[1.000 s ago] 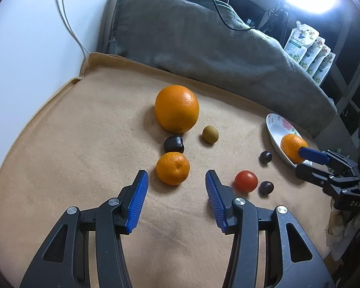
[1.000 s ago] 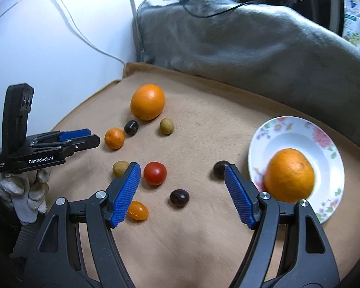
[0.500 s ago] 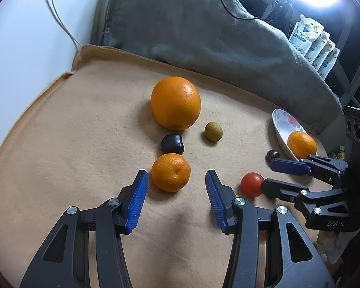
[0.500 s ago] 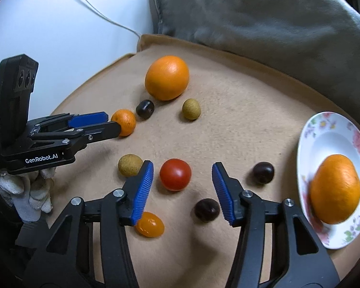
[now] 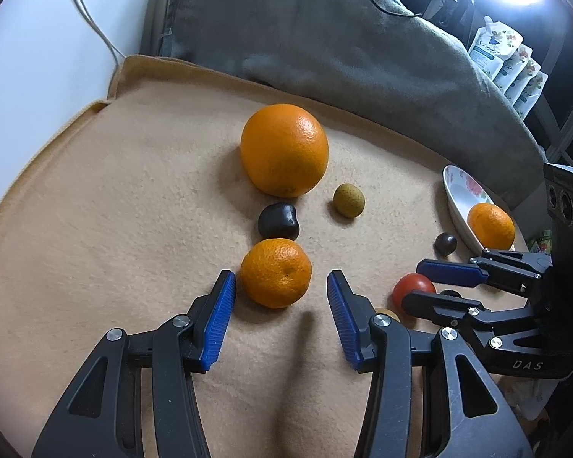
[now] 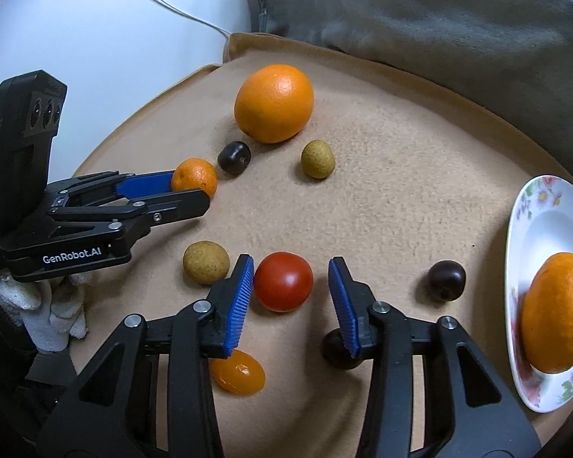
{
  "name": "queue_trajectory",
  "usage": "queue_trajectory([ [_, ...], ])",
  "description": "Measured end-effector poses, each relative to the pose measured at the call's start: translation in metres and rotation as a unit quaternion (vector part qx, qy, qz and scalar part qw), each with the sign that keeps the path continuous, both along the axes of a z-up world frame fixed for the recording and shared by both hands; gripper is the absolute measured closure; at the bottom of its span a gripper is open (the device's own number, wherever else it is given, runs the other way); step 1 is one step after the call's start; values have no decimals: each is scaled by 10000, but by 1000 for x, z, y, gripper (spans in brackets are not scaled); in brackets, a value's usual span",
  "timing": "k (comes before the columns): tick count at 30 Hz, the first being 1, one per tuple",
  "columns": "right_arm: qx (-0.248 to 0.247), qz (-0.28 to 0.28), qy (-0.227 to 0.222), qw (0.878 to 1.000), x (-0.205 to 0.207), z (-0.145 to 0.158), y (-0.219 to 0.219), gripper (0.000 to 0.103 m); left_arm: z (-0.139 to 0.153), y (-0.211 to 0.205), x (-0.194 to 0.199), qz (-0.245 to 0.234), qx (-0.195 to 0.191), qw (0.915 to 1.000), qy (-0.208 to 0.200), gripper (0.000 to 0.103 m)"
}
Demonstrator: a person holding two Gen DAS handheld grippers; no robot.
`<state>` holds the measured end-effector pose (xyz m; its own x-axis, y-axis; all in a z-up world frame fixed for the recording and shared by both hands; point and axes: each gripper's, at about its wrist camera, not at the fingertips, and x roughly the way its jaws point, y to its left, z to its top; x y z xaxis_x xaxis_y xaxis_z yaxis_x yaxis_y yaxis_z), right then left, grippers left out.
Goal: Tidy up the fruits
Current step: 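Grasp the red tomato with the right gripper while the left grasps a small tangerine, then carry tomato and tangerine to the plate and open both grippers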
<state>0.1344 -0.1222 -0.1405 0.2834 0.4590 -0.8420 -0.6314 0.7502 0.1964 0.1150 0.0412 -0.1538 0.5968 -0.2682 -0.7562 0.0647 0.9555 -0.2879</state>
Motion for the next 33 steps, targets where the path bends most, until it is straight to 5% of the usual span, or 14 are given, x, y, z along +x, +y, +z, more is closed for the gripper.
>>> queue_trajectory([
  [7, 22, 25, 73, 10000, -1, 0, 0, 69, -4, 3, 2, 43, -57, 10000, 58, 67],
  [33, 447, -427, -386, 9973, -22, 39, -39, 69, 38, -19, -11, -142, -125, 9991, -370, 68],
])
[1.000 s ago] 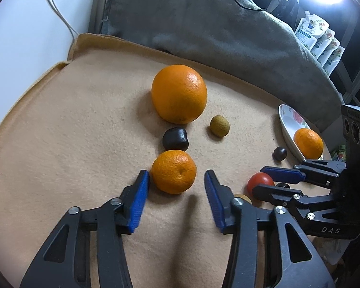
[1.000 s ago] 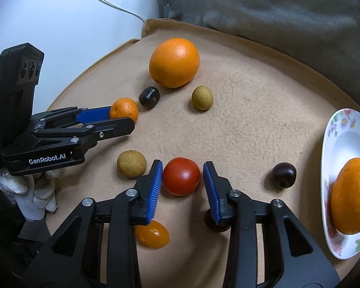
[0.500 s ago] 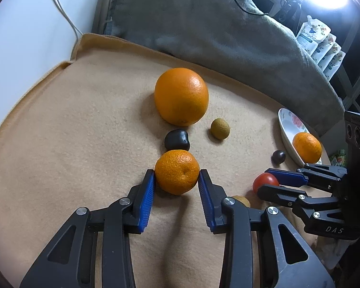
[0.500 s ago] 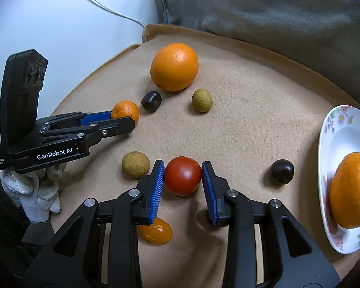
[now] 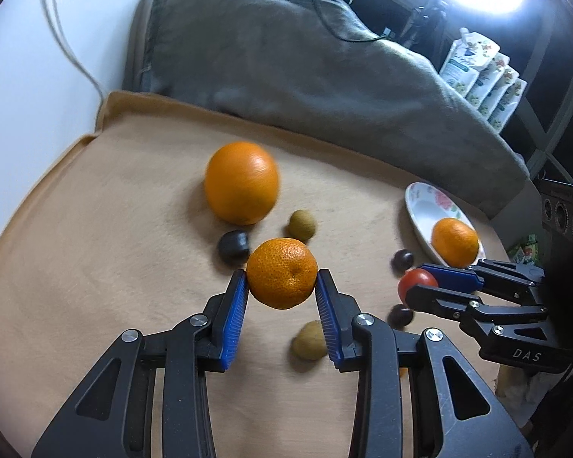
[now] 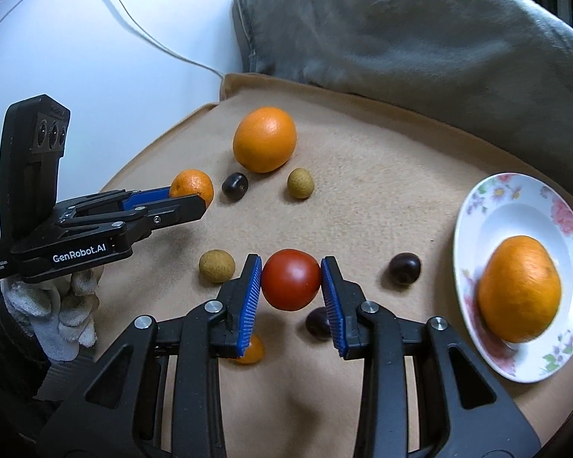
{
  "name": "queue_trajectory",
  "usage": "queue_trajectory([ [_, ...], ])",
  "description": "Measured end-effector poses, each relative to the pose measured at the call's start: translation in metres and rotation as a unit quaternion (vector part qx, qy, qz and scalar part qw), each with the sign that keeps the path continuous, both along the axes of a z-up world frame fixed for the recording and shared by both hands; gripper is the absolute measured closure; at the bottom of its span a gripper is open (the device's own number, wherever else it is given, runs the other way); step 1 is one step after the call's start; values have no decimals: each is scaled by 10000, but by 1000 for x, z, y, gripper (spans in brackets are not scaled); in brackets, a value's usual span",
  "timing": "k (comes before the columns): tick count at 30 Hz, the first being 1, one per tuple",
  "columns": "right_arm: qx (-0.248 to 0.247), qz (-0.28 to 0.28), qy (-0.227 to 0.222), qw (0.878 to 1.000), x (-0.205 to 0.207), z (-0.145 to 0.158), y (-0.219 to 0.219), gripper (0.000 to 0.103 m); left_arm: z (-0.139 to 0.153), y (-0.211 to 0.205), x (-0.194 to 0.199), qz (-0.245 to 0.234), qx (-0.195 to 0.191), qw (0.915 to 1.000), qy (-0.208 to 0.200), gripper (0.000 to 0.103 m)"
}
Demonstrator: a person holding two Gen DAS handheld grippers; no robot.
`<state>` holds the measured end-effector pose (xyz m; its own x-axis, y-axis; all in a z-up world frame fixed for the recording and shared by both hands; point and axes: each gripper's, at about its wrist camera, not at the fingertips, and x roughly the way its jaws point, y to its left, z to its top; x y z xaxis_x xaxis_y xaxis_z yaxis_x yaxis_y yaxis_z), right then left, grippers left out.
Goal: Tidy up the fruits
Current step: 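Carry tomato and tangerine to the plate and open both grippers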
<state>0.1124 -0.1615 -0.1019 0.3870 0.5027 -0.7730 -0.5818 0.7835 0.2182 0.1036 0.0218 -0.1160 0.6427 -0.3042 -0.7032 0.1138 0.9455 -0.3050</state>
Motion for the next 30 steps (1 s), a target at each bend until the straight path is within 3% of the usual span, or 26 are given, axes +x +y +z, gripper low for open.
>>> queue_trajectory([
  [14, 115, -607, -400, 9973, -9, 29, -58, 69, 19, -46, 7, -463, 4, 9986, -243, 68],
  [30, 151, -1717, -635, 9830, -1, 40, -151, 69, 26, -126, 48, -1275, 245, 9910, -314, 68],
])
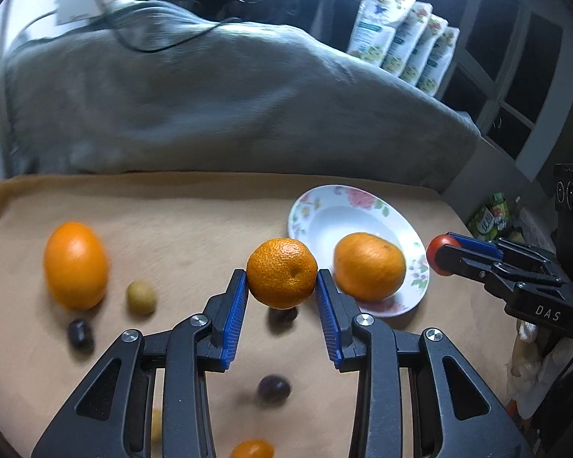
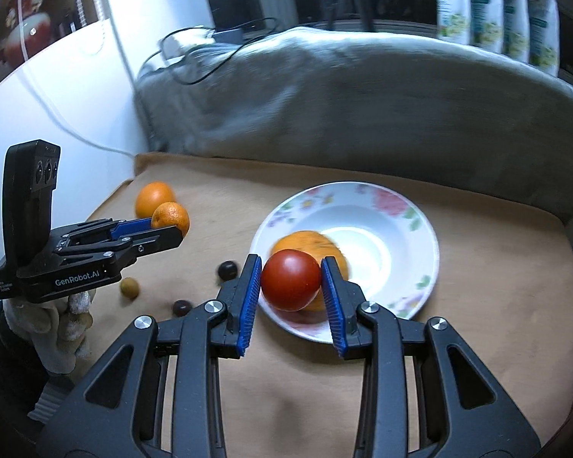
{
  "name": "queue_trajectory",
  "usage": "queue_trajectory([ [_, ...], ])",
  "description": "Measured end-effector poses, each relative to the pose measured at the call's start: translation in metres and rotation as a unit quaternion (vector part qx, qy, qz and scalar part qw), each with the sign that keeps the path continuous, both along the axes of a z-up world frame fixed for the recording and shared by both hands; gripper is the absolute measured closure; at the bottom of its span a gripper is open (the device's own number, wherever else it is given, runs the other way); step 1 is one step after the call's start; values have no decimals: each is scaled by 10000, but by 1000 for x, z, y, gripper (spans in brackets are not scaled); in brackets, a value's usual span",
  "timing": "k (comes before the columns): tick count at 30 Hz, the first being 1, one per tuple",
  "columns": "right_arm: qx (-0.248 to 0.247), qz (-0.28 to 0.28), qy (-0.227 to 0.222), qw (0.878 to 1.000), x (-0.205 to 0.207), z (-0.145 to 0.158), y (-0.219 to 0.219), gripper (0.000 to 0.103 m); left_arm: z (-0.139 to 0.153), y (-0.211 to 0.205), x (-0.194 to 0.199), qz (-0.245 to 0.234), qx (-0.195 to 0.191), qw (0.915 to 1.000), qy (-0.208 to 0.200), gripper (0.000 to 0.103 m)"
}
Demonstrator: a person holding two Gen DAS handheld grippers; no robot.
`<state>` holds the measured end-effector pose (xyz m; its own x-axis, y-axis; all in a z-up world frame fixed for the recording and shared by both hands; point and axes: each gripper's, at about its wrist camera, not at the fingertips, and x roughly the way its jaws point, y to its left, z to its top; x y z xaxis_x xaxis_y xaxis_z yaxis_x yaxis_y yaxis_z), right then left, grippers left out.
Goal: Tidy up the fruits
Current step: 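Carry tomato and tangerine to the plate and open both grippers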
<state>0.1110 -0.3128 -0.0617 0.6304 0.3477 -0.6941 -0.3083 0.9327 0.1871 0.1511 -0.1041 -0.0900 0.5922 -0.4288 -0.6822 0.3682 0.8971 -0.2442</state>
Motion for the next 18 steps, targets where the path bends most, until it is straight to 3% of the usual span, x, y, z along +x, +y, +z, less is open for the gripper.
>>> queue_trajectory([
  [18, -77, -366, 294, 9989, 27, -36, -40, 69, -4, -52, 47, -426, 269, 9985, 206, 68],
])
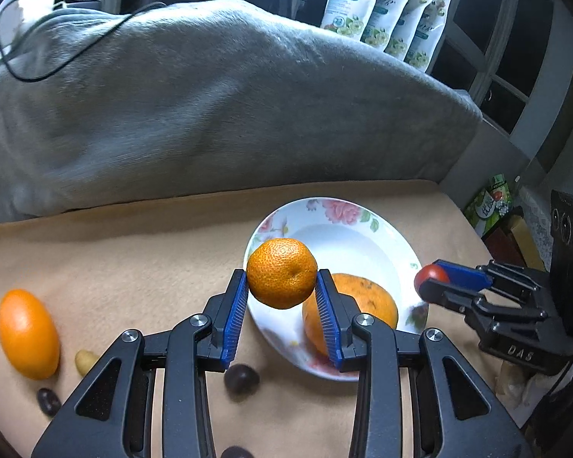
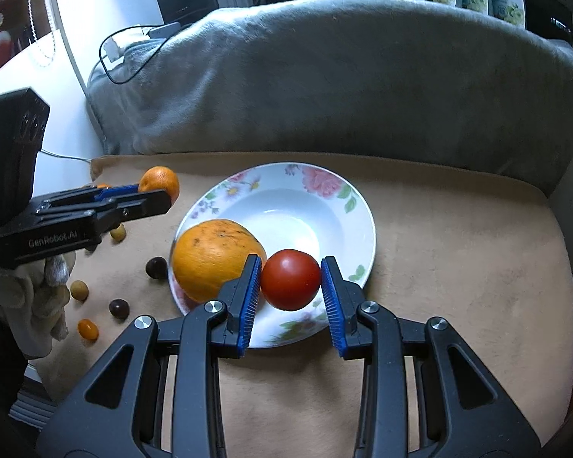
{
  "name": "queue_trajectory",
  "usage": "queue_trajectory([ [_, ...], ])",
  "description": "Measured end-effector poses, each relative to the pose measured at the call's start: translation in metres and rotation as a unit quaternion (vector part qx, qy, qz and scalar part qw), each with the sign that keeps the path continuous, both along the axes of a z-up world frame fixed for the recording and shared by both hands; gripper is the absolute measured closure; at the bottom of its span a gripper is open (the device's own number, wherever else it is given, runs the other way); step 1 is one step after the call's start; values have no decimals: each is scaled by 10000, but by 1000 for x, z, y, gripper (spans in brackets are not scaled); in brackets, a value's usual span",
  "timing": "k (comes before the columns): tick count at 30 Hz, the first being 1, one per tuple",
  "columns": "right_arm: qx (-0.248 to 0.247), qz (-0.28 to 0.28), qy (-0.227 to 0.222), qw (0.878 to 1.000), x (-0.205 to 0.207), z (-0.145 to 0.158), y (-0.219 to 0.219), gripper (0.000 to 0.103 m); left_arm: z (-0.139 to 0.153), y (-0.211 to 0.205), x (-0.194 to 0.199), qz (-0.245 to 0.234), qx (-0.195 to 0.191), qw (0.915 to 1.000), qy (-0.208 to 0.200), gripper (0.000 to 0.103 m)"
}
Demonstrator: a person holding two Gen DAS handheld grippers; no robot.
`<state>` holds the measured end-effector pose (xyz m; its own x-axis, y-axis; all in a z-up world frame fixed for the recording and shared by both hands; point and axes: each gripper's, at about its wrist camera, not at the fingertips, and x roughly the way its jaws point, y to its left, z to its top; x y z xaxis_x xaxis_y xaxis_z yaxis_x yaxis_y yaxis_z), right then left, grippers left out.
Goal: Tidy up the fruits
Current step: 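Carry tomato and tangerine to the plate and open both grippers, then withdraw both grippers from the plate toward the large smooth orange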
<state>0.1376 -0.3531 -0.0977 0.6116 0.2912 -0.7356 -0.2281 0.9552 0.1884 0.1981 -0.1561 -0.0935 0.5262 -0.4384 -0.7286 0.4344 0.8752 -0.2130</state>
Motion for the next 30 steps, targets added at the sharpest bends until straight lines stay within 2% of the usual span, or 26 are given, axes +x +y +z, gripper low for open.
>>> queue_trajectory([
  [9, -12, 56, 44, 10000, 4, -7, 1, 69, -3, -14, 8, -51, 49, 10000, 33, 66],
  [11, -8, 56, 37, 10000, 4, -8, 1, 69, -2, -14, 9, -44, 25, 10000, 17, 57],
  [13, -16, 55, 21, 10000, 4, -8, 1, 69, 0, -13, 9, -36, -4, 10000, -10, 42],
  [14, -20, 47, 12, 10000, 4, -8, 0, 68, 2, -14, 9, -26, -10, 10000, -27, 39],
  [16, -13, 16, -54, 10000, 3, -6, -1, 48, 5, -14, 9, -7, -8, 10000, -65, 37],
  [17, -8, 2, -112, 9999, 1, -4, -2, 32, 5, -13, 9, 13, -13, 10000, -71, 37],
  [18, -6, 0, -183, 9998, -1, -2, -2, 27, 6, -13, 9, 29, -22, 10000, -67, 35],
  [19, 0, 26, -231, 9997, -3, 0, -1, 27, 7, -12, 10, 47, -32, 10000, -65, 31],
  [22, -5, 58, -274, 9996, -4, 4, 0, 25, 8, -7, 10, 116, -32, 9999, -66, 30],
  [24, -2, 43, -305, 9995, -5, 5, 0, 16, 9, -5, 9, 157, -26, 9999, -55, 26],
  [26, 13, -17, -335, 9994, -5, 7, -1, 13, 10, -3, 7, 187, -5, 9998, -93, 25],
  [30, 43, -71, -318, 9995, -4, 12, 1, 12, 15, 2, 0, 242, 68, 9995, -188, 25],
])
